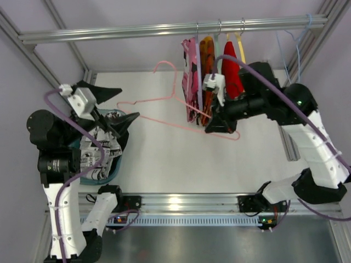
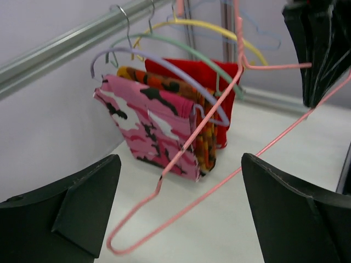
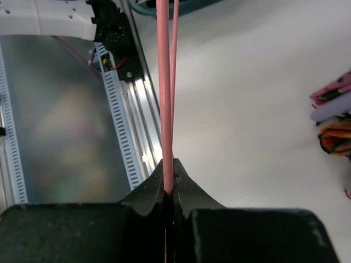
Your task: Remove the trousers from the hanger
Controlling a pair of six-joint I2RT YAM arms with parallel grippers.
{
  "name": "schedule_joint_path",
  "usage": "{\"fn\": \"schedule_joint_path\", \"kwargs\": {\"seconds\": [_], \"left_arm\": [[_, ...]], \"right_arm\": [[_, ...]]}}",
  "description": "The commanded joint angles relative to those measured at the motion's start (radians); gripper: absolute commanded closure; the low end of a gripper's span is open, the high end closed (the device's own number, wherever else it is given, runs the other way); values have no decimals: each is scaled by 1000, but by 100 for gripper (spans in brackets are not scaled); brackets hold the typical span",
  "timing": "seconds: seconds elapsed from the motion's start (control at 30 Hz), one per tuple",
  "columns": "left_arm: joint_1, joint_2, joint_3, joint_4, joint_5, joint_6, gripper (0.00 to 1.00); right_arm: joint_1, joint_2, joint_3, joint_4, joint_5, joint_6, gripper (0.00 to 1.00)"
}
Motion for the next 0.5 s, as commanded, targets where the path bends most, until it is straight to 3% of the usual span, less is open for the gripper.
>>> {"fn": "schedule_joint_path", "kwargs": {"seconds": [0.0, 0.03, 0.13, 0.27, 0.47], "left_arm": [[4, 91, 122, 239, -66, -448, 2], [4, 114, 140, 240, -78, -534, 2], [4, 171, 135, 240, -116, -596, 2], [4, 183, 47, 240, -147, -621, 2], [4, 190, -8, 207, -132, -590, 2]], "right_arm": [[-105, -132, 0, -7, -33, 9, 100], [-133, -152, 0, -4, -31, 24, 100], [-261, -247, -5, 19, -13, 50, 100], [-473, -385, -20, 33, 11, 75, 100], [-689, -612, -126, 1, 120, 85, 100]]}}
